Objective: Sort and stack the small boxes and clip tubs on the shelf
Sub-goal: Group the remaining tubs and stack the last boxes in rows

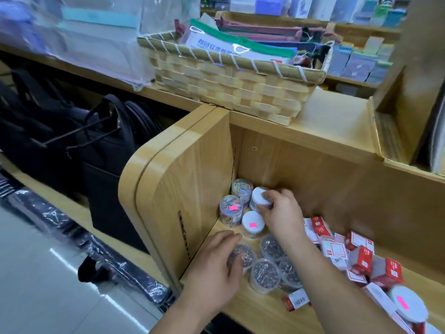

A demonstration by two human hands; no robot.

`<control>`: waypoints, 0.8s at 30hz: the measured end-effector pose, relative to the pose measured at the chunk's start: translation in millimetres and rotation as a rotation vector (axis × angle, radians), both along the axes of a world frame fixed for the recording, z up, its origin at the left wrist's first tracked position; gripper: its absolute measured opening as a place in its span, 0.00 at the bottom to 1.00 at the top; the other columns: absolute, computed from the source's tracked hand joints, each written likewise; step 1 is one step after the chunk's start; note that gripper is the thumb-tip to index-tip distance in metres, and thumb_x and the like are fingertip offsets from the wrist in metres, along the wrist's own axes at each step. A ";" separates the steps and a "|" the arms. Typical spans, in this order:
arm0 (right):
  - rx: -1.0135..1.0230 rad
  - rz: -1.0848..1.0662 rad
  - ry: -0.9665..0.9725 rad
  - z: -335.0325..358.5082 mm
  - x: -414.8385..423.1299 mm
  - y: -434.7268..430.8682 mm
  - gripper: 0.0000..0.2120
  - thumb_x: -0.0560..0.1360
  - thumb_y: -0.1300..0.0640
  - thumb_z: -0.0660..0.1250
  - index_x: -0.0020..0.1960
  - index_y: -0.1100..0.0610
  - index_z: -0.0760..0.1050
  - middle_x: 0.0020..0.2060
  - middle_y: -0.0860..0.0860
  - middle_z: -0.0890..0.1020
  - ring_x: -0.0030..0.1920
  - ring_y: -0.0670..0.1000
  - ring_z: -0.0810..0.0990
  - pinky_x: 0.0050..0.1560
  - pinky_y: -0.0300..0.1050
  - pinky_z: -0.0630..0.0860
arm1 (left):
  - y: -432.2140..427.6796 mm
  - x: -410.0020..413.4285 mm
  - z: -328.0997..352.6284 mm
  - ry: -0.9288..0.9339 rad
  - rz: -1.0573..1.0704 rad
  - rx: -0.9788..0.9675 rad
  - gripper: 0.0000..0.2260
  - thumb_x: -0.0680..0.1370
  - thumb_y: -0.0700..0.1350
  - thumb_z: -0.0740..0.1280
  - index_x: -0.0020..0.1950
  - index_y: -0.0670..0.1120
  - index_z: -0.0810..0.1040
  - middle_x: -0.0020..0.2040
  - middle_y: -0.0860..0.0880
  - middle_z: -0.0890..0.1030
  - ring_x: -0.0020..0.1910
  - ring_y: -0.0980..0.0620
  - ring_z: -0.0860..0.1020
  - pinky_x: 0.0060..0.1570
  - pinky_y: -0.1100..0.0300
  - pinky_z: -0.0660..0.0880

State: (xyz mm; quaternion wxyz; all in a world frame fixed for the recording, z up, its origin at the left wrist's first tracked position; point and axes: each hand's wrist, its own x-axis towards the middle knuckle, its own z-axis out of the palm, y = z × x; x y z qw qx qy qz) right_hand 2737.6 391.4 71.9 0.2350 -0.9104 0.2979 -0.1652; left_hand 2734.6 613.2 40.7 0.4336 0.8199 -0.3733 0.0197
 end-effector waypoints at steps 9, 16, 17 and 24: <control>0.119 0.085 -0.195 27.8 -94.3 24.0 0.06 0.73 0.50 0.72 0.48 0.50 0.84 0.44 0.42 0.84 0.46 0.42 0.82 0.49 0.42 0.78 | -11.1 -7.8 3.6 0.029 -0.103 -0.004 0.11 0.77 0.52 0.66 0.56 0.53 0.82 0.63 0.55 0.77 0.61 0.53 0.78 0.58 0.54 0.78; 0.227 0.051 -0.054 18.0 -184.9 25.5 0.04 0.72 0.46 0.71 0.47 0.43 0.81 0.40 0.38 0.82 0.44 0.40 0.79 0.45 0.43 0.77 | -65.1 -9.7 6.9 -0.028 -0.277 0.057 0.16 0.73 0.51 0.67 0.59 0.51 0.82 0.63 0.57 0.77 0.61 0.52 0.78 0.61 0.56 0.76; 0.188 0.002 -0.061 13.9 -193.5 24.1 0.05 0.72 0.45 0.70 0.47 0.43 0.81 0.42 0.37 0.81 0.46 0.39 0.79 0.46 0.43 0.77 | -75.5 -4.6 11.2 -0.025 -0.285 0.105 0.18 0.73 0.52 0.67 0.61 0.51 0.82 0.64 0.55 0.77 0.62 0.51 0.78 0.61 0.54 0.77; -0.176 -0.293 0.012 -23.1 -260.9 33.7 0.24 0.68 0.41 0.72 0.61 0.49 0.80 0.62 0.52 0.77 0.64 0.59 0.74 0.61 0.58 0.76 | -113.8 -5.8 27.7 -0.154 -0.445 0.337 0.29 0.69 0.66 0.69 0.65 0.52 0.81 0.64 0.49 0.77 0.62 0.47 0.78 0.62 0.54 0.75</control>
